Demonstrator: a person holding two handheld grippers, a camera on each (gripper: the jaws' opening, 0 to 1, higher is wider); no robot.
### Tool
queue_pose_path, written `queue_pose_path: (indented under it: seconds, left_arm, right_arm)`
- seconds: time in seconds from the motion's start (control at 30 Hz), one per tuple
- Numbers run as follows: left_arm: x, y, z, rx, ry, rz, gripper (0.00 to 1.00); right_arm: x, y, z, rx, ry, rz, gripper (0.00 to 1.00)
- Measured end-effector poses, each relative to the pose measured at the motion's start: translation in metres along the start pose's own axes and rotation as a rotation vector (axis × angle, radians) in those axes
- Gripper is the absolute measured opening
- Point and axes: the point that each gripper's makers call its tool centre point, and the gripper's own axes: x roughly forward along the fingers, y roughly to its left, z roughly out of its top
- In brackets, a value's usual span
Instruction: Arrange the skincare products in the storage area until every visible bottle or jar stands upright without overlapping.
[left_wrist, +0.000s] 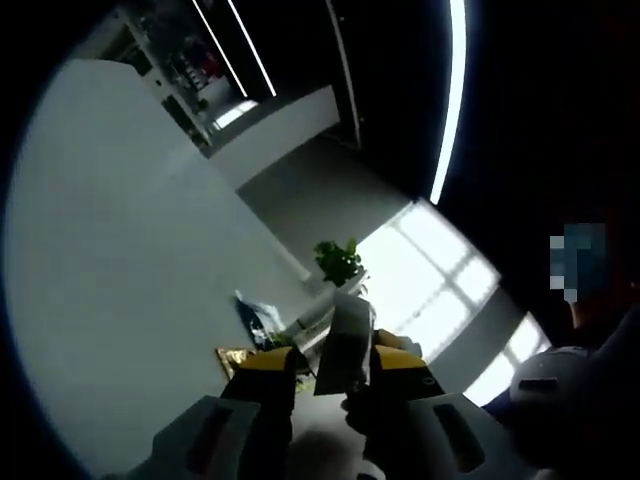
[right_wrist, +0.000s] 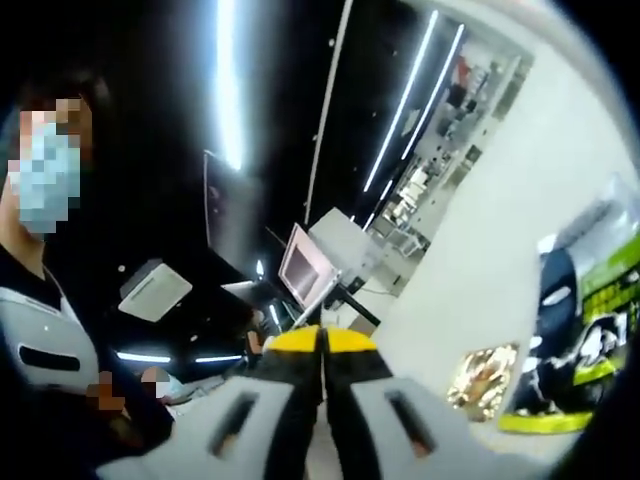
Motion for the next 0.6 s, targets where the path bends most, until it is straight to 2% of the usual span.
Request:
queue_pose_path:
  seconds: [0.27,0.5,0.6]
  left_arm:
    - [0.001,-0.002,-0.0007,-0.003,0.004,-0.005,0.27]
    - [0.0006,-0.0064,-0.0042,0.01,0.017,-0.021,0.17]
    - [-0.0012,-0.006,-0.0037,0.028,0.017,-0.02,0.13]
  right_arm:
    - [-0.0005,-0.0011,-0.0015,0.005,0.004,-0.005,0.0]
    - [-0.0015,-0.0033,-0.0016,0.004,0.006,-0.014,0.0]
    - [-0.0019,-0.0075,-0.0044,-0.012,0.029,-0.041,0.0]
